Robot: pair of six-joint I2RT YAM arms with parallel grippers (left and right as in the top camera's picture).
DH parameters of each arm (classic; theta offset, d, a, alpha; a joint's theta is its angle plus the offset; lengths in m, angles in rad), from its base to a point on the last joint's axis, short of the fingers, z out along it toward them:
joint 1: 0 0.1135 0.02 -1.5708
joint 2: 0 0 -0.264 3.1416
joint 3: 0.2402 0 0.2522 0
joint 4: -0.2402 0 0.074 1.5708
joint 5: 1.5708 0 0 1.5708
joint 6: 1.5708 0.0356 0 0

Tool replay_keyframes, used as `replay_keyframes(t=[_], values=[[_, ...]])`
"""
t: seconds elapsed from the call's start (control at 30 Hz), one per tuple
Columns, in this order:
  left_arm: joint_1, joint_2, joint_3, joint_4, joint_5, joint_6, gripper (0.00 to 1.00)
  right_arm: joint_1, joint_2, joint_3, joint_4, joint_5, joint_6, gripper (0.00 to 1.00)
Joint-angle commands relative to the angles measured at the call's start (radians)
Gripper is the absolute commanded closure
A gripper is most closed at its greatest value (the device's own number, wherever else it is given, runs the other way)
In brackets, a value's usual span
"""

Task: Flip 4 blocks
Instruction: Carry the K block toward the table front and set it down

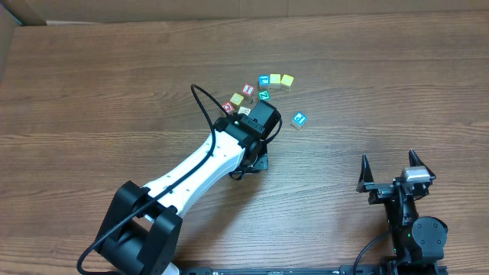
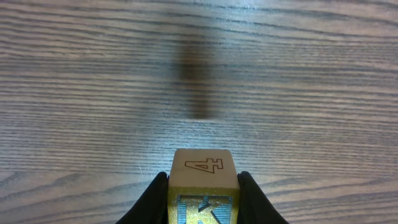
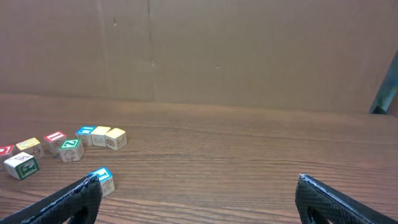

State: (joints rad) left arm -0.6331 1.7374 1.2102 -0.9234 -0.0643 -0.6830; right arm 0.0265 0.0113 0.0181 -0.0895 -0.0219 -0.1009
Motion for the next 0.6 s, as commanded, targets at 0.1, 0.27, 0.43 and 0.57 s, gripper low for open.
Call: replay_keyframes(t=[0.1,0.27,0.43,0.57], values=[[0.005,0.003,-0.009,0.009,-0.029,-0.029,0.81,-0.005,-0.008,-0.01,0.006,-0.002,-0.001,0.0],[0.005,0.003,-0.011,0.008,-0.03,-0.029,0.81,-0.005,-0.008,-0.01,0.006,-0.002,-0.001,0.0],[0.005,0.011,-0.013,0.009,-0.033,-0.035,0.81,-0.005,-0.008,-0.01,0.006,-0.002,-0.001,0.0],[0.004,0.032,-0.013,0.009,-0.039,-0.039,0.81,-0.005,-0.008,-0.01,0.006,-0.002,-0.001,0.0]])
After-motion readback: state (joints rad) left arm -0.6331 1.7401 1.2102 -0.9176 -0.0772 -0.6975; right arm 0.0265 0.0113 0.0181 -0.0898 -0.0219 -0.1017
